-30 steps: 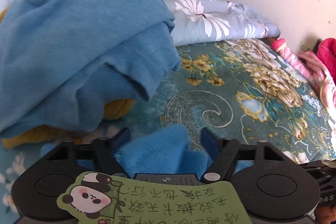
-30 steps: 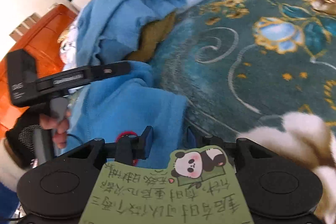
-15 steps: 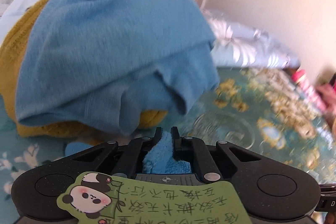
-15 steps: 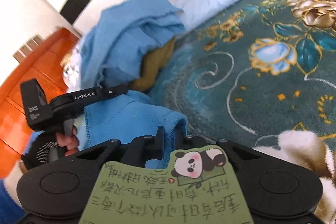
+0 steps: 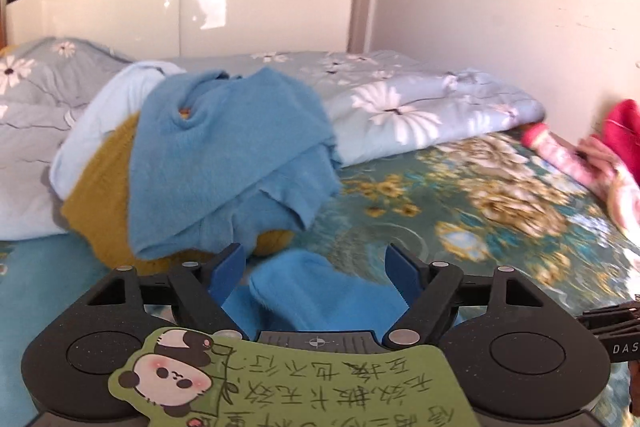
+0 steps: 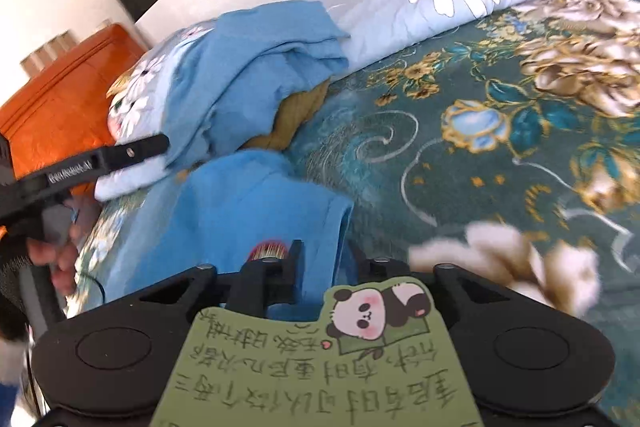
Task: Fold clothes
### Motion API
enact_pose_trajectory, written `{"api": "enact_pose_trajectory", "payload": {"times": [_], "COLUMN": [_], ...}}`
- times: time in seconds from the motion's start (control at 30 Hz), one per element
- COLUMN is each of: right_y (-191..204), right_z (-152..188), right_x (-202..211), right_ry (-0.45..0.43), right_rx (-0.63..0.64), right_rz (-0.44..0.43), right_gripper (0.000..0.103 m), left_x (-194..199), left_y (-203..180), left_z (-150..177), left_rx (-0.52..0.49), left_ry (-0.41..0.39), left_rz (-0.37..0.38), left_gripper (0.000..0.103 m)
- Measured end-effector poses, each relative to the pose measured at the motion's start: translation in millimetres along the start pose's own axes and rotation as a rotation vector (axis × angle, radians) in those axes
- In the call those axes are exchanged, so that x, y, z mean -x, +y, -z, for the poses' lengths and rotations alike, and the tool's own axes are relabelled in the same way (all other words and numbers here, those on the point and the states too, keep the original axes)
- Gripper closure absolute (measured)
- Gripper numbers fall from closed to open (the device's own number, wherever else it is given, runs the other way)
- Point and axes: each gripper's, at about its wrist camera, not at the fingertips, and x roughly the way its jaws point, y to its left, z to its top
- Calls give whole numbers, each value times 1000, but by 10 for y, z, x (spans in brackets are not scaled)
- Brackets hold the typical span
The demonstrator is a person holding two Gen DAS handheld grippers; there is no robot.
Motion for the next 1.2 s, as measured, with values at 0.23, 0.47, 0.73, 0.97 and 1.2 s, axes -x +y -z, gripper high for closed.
{"api": "enact_pose_trajectory", "payload": {"times": [0.23, 0.47, 0.73, 0.97, 1.2], "right_y": [-29, -144, -104, -123, -43], "right_z": [730, 1265, 1463, 1475, 1517], "right_x": [573, 776, 783, 804, 849], "right_ry": [86, 126, 116, 116, 107], "right_rx": [25, -33, -58, -85, -39], "right_rz": [43, 88, 88, 68, 64], "right_gripper": [60, 57, 57, 56, 66], "left_x": [823, 1240, 1655, 1843, 1904], "left_y": [-56, 18, 192, 310, 373], "left_z": [571, 1329, 1930, 2118, 2274], "left_rx": [89, 234, 370, 417, 444], "left_ry": [22, 82, 109, 117, 143], "left_rz": [-1, -28, -103, -125, -125], "left_gripper": [15, 14, 14, 14, 14]}}
